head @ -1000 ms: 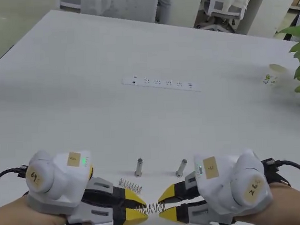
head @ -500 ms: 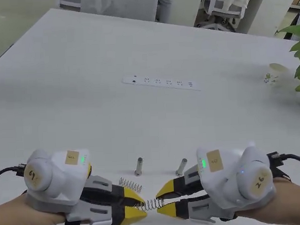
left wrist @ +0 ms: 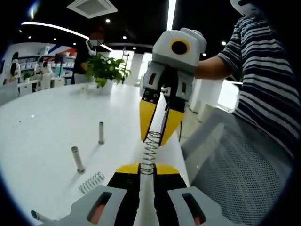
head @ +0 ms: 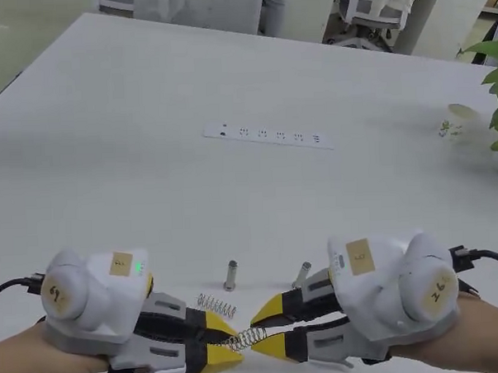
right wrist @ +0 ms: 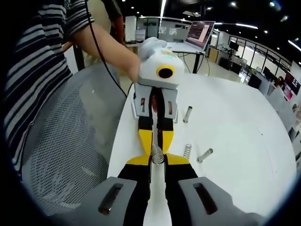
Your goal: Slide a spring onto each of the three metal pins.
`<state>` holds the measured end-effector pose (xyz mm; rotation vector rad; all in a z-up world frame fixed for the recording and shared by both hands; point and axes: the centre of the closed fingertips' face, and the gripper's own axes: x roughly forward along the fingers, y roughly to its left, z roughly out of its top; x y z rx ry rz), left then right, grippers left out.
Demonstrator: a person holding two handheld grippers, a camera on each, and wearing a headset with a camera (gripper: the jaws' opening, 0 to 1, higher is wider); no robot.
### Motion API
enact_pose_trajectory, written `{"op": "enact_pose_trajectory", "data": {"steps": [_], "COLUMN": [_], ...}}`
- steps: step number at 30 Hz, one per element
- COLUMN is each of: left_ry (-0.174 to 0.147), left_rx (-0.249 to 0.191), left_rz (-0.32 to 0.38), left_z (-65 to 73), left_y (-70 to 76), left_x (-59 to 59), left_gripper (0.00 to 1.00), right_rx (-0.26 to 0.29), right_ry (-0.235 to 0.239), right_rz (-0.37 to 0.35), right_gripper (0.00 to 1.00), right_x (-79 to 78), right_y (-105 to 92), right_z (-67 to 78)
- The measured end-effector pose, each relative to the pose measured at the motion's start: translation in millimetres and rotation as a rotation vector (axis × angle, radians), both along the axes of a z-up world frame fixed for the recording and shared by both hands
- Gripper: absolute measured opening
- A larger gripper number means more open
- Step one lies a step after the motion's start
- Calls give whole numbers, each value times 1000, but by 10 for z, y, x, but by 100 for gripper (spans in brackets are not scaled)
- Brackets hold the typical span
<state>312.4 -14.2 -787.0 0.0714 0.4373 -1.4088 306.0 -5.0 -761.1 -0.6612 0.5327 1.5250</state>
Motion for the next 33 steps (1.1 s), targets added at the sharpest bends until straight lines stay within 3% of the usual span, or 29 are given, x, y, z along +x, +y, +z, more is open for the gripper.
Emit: {"op": "enact_pose_trajectory", "data": {"steps": [33], "left_ry": [-25], "left_rx": [13], "left_rz": [1], "left_z": [-13], "left_y": [-38], "left_x": [27], "left_gripper": [2], "right_rx": [58], "right_ry": [-26], "right_rz": [0], "right_gripper": [7], "right_x": [-13], "right_y": [205], "right_z": [96]}}
